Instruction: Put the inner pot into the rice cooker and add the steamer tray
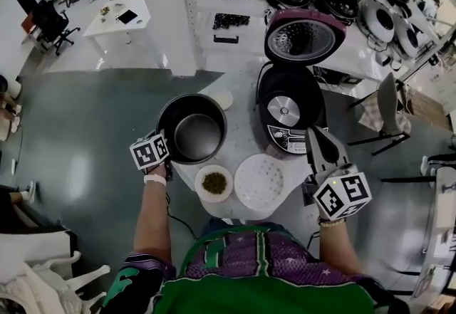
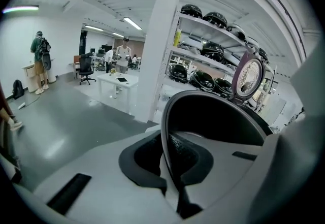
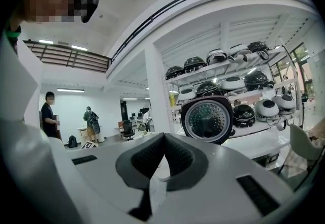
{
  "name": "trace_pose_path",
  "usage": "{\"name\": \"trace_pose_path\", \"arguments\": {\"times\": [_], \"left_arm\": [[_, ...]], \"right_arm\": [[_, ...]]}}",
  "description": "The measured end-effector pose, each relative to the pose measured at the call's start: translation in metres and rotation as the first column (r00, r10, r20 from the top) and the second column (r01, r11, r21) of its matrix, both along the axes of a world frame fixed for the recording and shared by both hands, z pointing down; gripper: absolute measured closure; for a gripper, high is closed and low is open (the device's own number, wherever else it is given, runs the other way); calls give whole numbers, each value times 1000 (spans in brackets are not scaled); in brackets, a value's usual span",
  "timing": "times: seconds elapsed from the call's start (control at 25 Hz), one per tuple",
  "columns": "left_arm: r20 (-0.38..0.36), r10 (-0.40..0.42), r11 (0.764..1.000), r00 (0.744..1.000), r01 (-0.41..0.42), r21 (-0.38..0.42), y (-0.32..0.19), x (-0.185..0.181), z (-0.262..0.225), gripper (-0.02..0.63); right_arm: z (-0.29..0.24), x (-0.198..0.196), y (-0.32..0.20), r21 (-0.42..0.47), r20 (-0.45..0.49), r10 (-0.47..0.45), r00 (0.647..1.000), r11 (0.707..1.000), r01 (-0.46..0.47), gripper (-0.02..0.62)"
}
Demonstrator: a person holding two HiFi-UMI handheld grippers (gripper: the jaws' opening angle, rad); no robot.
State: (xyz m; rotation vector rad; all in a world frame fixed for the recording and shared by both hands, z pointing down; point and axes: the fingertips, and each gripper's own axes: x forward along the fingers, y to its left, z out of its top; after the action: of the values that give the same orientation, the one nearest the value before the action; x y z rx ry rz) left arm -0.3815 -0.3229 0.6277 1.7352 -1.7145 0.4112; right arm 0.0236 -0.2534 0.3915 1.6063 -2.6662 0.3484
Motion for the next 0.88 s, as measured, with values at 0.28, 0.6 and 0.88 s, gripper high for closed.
{"name": "trace_pose_path", "arguments": {"times": [0.28,0.6,0.88], "left_arm": [[-21,52,997,998,-50,66,10,20,-45,580],[-8,123,987,992,-121,109,8,44,-100,580],[20,129,979,991,-131,154,-21,95,-150,580]], "right_arm": [[-12,2,34,17,8,24,1000,1000,-24,589],[-25,4,69,61,17,32,999,998,-33,589],[-43,47,46,89,53,7,999,996,-11,589]]}}
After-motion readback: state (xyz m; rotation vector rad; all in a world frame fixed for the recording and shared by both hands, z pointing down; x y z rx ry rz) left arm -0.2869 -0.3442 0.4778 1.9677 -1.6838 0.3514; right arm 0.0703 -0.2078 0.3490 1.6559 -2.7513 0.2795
